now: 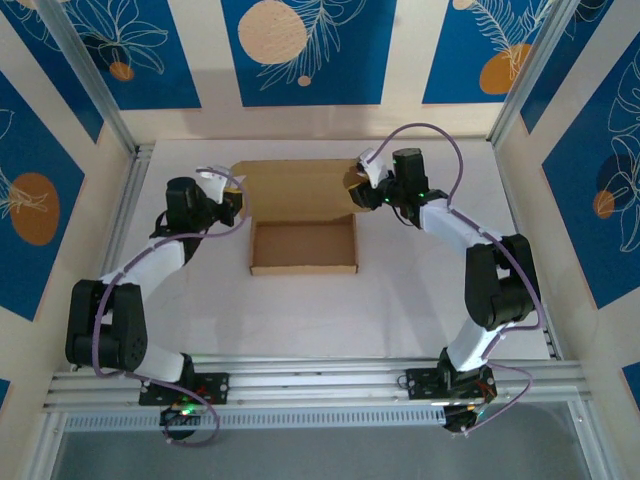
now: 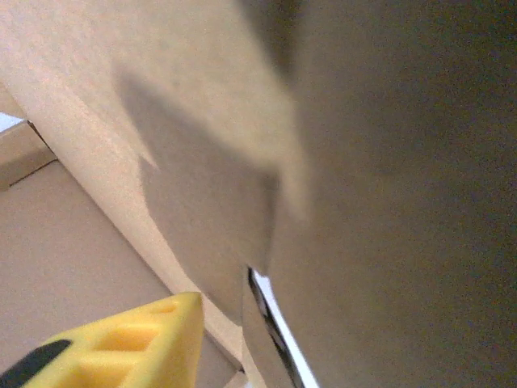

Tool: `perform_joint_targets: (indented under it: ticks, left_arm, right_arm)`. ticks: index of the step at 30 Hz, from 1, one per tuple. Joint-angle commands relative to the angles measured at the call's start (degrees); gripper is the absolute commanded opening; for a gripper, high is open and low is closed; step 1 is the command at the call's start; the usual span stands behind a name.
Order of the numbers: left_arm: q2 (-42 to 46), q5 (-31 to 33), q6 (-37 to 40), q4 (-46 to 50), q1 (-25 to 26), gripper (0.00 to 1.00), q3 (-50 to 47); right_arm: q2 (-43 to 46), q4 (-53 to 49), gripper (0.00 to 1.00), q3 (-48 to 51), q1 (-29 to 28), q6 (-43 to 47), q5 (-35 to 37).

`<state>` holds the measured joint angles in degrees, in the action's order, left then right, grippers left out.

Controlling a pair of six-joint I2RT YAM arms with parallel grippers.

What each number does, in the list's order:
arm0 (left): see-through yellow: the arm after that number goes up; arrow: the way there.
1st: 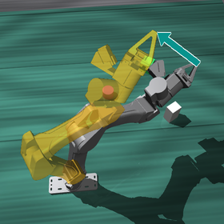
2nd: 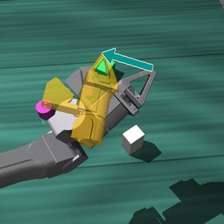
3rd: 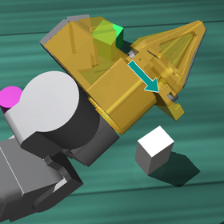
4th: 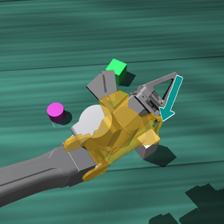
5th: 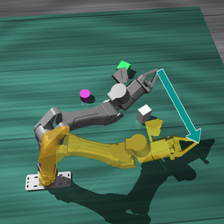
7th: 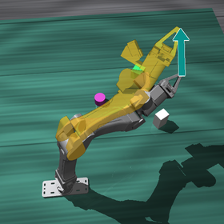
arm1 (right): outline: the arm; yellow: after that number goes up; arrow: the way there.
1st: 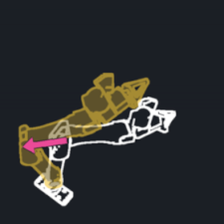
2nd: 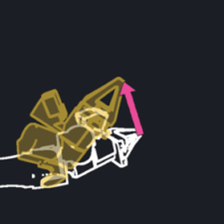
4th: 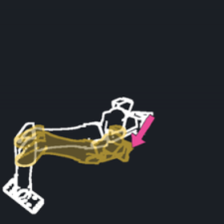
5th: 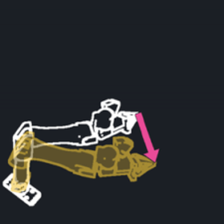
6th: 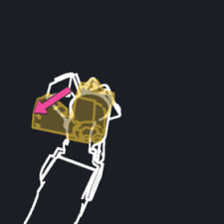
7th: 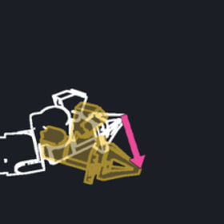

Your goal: Fold the paper box

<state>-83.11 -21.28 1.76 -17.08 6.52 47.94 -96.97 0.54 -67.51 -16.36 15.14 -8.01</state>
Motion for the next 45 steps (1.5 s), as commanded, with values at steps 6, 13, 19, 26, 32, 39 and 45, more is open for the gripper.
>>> perform_joint_targets:
  ticks: [6, 13, 19, 26, 32, 39, 45]
  left_arm:
    - [2.75, -0.02, -9.12, -7.11, 1.87, 0.09, -3.79]
    - [5.67, 2.43, -15.22, -10.79, 3.03, 0.07, -7.04]
    - [9.45, 5.98, -16.43, -11.21, 6.04, 0.05, -9.8]
    - [14.7, 12.13, -17.93, -11.43, 10.14, 0.04, -14.66]
    - [18.59, 17.74, -20.86, -16.22, 11.97, 0.02, -20.87]
    - [18.49, 24.82, -22.23, -22.07, 16.7, 0.01, -24.1]
    - [17.92, 29.55, -18.82, -31.0, 19.96, 0.03, -27.06]
  right_arm:
    - [4.0, 1.41, 0.3, 2.81, -1.7, -9.42, 2.5]
    - [6.41, -0.58, 0.22, 3.75, -5.97, -16.38, 10.34]
    - [7.2, 0.97, 0.23, 5.74, -9.49, -23.77, 20.34]
    - [11.14, 8.44, 0.23, 11.23, -11.26, -35.97, 24.71]
    - [13.94, 13.69, 0.23, 15.24, -14.22, -41.99, 31.78]
    - [16.31, 24.08, 0.22, 22.75, -18.15, -43.03, 36.94]
    - [16.4, 39.87, 0.22, 31.8, -20.48, -40.26, 38.33]
